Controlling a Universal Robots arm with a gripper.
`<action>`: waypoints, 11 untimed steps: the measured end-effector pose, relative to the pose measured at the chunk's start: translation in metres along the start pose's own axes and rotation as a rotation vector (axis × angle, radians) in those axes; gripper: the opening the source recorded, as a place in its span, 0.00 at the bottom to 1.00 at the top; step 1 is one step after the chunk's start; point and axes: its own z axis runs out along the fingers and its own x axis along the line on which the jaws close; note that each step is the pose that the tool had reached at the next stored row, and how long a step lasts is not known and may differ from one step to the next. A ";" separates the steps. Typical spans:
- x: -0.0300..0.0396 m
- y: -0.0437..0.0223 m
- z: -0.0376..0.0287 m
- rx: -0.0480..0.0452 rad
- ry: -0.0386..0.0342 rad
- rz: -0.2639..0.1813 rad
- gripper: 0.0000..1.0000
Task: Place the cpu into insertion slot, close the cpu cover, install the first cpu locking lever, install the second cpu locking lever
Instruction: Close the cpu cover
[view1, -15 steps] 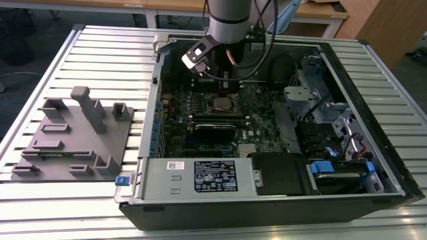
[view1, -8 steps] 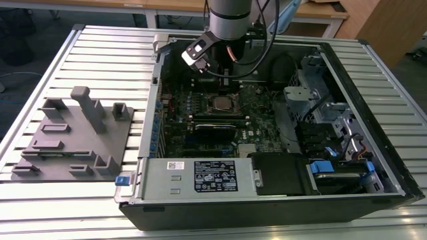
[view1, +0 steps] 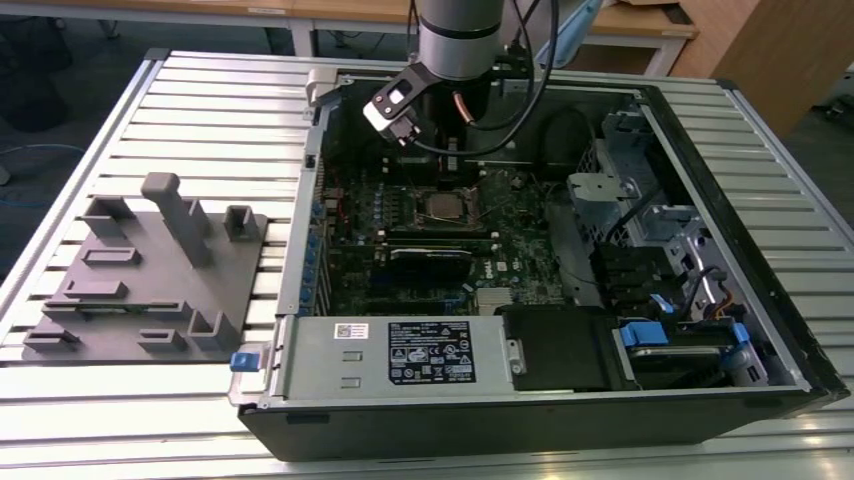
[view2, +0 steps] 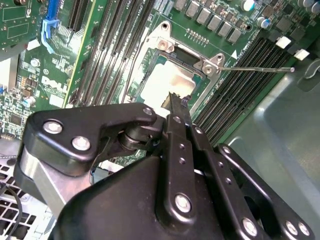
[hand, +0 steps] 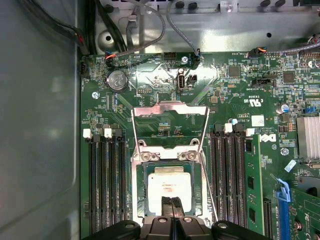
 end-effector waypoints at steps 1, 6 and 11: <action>0.0000 0.0000 0.0000 0.0000 0.0000 0.000 0.10; 0.0000 0.0000 0.0000 0.0000 -0.0002 0.000 0.10; 0.0000 0.0000 0.0000 0.0000 -0.0003 0.000 0.10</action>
